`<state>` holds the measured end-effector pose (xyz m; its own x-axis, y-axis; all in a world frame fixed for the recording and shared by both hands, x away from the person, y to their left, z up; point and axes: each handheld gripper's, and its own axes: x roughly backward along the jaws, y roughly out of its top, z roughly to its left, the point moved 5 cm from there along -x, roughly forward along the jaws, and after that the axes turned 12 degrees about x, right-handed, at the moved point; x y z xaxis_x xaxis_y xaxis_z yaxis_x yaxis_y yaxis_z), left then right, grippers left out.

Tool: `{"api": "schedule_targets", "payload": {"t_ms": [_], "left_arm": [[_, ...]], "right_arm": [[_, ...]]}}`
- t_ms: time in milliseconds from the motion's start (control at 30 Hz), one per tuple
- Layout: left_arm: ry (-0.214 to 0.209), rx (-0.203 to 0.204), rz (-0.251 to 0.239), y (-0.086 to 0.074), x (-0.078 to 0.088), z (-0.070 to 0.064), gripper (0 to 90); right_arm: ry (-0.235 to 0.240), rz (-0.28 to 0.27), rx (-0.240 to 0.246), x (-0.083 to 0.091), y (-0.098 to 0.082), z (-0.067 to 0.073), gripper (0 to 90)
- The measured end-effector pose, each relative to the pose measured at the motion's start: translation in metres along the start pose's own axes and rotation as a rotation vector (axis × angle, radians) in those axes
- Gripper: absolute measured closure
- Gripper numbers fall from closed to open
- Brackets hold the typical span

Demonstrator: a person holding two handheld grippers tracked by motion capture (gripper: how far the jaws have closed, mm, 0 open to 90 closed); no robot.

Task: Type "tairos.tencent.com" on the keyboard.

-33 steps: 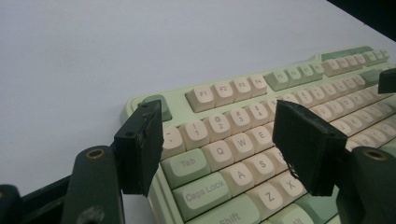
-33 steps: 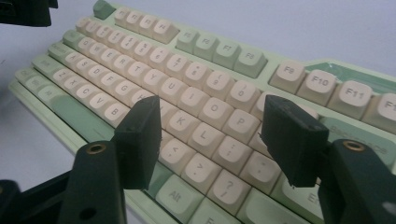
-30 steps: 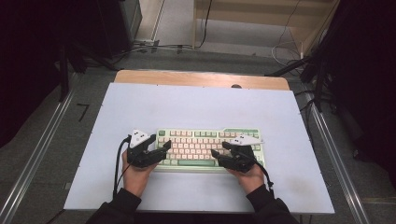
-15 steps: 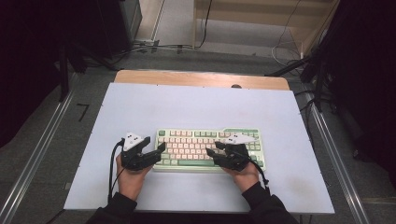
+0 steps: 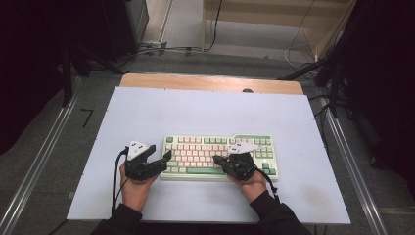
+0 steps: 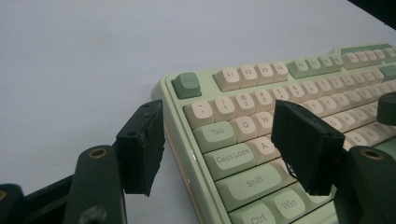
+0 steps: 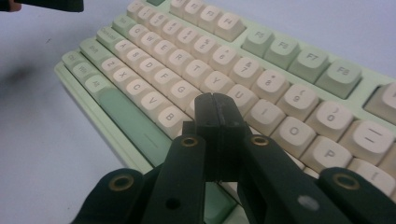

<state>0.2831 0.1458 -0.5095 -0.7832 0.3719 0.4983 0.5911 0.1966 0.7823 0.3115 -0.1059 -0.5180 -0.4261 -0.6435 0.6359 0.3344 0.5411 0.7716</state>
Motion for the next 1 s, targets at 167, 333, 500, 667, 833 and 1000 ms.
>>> {"api": "schedule_targets", "payload": {"t_ms": [167,333,500,667,833,1000], "left_arm": [[0.002,-0.001,0.002,-0.001,0.001,0.0,35.3],[0.001,0.0,0.002,-0.001,0.001,0.0,35.3],[0.0,-0.001,0.002,-0.001,0.001,0.0,36.1],[0.0,-0.001,0.002,-0.001,0.001,0.0,36.1],[0.002,-0.003,0.003,-0.001,0.001,0.0,36.0],[0.004,-0.002,0.001,-0.001,0.001,0.0,36.0]], "right_arm": [[0.014,0.009,0.008,-0.005,0.001,0.005,87.5],[0.018,0.02,0.015,-0.008,0.0,0.006,87.4],[0.02,0.02,0.017,-0.009,0.0,0.007,86.8],[0.018,0.022,0.017,-0.01,0.0,0.007,86.5],[0.019,0.032,0.024,-0.012,-0.001,0.008,86.4],[0.021,0.031,0.018,-0.012,-0.002,0.007,84.6]]}}
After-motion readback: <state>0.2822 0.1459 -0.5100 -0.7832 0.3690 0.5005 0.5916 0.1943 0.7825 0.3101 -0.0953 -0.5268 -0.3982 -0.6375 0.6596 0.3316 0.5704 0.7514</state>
